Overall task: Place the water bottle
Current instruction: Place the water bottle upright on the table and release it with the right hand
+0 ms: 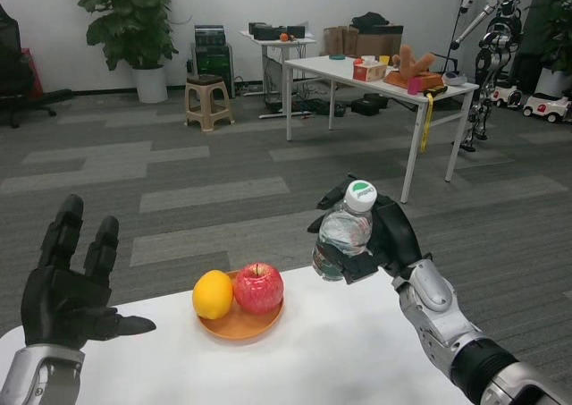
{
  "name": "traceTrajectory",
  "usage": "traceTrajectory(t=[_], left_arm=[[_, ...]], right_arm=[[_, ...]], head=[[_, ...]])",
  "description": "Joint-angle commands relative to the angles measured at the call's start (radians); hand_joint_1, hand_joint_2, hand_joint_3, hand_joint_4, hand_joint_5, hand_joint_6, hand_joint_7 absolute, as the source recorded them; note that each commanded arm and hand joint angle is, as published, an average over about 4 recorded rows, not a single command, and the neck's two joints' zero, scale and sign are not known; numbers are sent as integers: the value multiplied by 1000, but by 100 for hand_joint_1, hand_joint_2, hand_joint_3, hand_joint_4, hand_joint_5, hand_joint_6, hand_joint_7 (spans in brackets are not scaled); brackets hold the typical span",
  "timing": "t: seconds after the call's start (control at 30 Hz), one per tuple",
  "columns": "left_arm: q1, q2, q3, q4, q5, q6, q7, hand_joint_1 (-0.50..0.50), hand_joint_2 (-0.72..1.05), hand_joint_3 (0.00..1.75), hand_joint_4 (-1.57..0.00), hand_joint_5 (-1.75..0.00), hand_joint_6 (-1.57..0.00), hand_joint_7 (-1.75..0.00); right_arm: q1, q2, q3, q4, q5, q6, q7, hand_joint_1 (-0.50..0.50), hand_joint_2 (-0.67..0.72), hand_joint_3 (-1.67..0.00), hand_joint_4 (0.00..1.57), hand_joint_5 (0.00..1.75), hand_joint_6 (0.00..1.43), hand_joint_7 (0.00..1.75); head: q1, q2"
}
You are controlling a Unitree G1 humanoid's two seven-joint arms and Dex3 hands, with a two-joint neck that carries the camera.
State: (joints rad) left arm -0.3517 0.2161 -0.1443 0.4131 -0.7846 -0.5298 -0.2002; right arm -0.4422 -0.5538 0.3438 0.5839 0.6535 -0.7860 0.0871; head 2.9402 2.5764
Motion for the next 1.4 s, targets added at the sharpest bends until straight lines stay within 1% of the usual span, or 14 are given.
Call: traceTrajectory(t=[0.03,0.1,0.17,0.27,0.33,0.47,0.53,0.63,0.77,0.87,1.03,1.2,1.33,1.4], left_arm=[[12,5,9,-10,4,1,5,-50,-10,4,0,-10,0,0],[13,5,9,-11,4,1,5,-50,-10,4,0,-10,0,0],[15,6,9,-14,3,1,5,-50,-10,7,0,-10,0,0],[17,5,10,-18,2,0,5,-50,-10,2,0,-10,0,0],[18,5,10,-20,2,-1,4,-50,-10,2,0,-10,0,0],[20,6,9,-23,2,-1,1,-50,-10,7,0,-10,0,0],[21,6,9,-23,2,-1,-1,-50,-10,4,0,-10,0,0],[25,7,9,-23,1,-1,-1,-50,-10,4,0,-10,0,0],[32,11,10,-23,0,-1,-1,-50,-10,4,0,-10,0,0],[33,11,10,-23,-2,-1,-1,-50,-10,4,0,-10,0,0],[31,11,8,-20,-7,1,-1,-50,-8,9,0,-10,0,0],[27,11,7,-18,-8,1,-1,-50,-10,9,0,-10,0,0],[24,7,6,-12,-9,1,-1,-50,-6,0,0,-10,0,0],[22,7,4,-10,-10,1,-2,-50,-6,0,0,-10,0,0]], right_arm=[[0,-6,-14,-24,9,-9,-10,-3,-54,-159,146,97,86,126],[1,-6,-13,-24,9,-9,-10,-4,-54,-159,146,97,86,126],[4,-7,-6,-24,9,-10,-10,-4,-54,-159,146,97,88,126],[11,-8,8,-22,9,-11,-9,-4,-54,-159,147,97,88,126],[13,-7,13,-15,9,-11,-9,-4,-57,-159,148,97,90,126],[14,3,21,35,2,-14,-9,-8,-54,-159,152,99,93,126],[14,8,24,59,-1,-16,-9,-12,-54,-159,155,99,97,129],[14,13,28,92,-3,-21,-9,-17,-54,-159,157,104,101,133],[13,20,27,135,-43,-26,-12,-19,-54,-159,157,107,104,133],[11,23,27,166,-67,-28,-19,-22,-54,-159,157,107,107,138],[-2,34,27,274,-86,-34,-42,-27,-54,-159,157,107,115,140],[-20,45,33,365,-107,-35,-57,-28,-54,-159,157,107,121,140],[-36,49,51,421,-110,-35,-71,-33,-54,-159,157,107,126,140],[-42,53,61,444,-110,-35,-78,-33,-54,-159,157,107,126,140]], head=[[-1,0],[-1,-5],[-8,-30],[-21,-67],[-31,-110],[-46,-214],[-52,-256],[-59,-285],[-62,-306],[-66,-317],[-67,-326],[-77,-324],[-81,-323],[-81,-324]])
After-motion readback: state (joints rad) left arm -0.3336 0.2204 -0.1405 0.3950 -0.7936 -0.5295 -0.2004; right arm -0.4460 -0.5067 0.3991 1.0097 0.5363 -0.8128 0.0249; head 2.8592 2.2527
